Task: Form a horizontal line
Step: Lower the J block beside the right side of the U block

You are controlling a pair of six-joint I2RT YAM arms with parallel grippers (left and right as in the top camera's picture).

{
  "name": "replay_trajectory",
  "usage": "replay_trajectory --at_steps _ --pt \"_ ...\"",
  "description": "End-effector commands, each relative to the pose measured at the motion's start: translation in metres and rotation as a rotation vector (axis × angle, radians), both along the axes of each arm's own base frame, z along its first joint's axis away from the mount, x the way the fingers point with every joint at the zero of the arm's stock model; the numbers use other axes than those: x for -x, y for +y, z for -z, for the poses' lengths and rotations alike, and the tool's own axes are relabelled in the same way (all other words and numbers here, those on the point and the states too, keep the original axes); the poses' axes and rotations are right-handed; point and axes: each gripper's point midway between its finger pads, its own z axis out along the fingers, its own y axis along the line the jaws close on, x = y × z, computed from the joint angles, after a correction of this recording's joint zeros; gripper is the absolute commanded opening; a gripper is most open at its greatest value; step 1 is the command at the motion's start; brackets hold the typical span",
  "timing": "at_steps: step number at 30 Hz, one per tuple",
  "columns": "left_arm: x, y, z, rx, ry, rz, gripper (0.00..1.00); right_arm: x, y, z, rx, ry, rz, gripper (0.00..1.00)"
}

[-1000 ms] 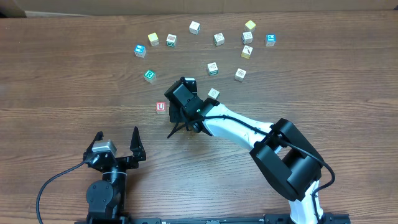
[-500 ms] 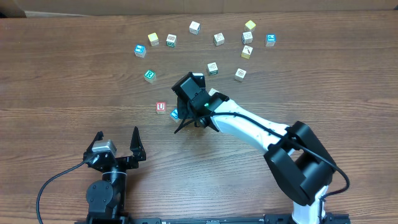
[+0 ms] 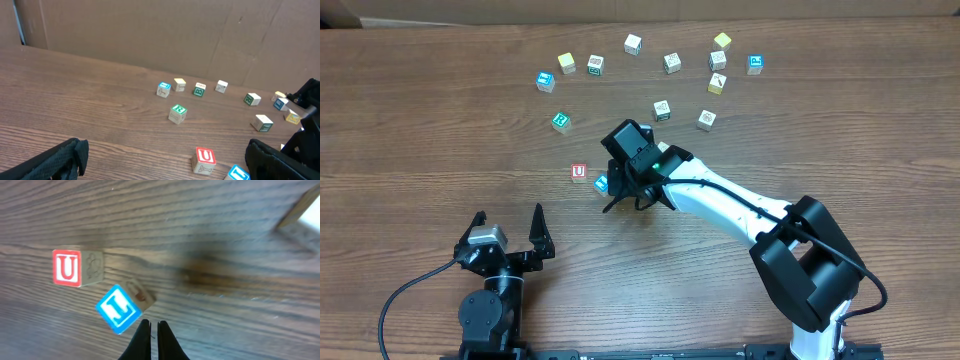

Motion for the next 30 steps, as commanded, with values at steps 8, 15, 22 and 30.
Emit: replay_trajectory --at_steps 8,15,22,30 --pt "0.0 0.0 0.0 -0.021 -0.005 0.004 1.0 0.033 0.02 0.029 -0.053 0.144 -0.006 0.04" --pt "0.0 0.0 0.0 -0.021 -0.005 0.004 1.0 0.034 0.021 0.041 -0.037 0.153 0.025 0.04" --pt "0.0 0.0 0.0 -0.021 -0.005 0.004 1.0 0.021 0.036 0.035 -0.101 0.097 0.017 0.04" --pt "0.0 0.0 0.0 -0.021 -0.005 0.004 1.0 0.009 0.038 0.031 -0.107 0.038 0.033 0.04"
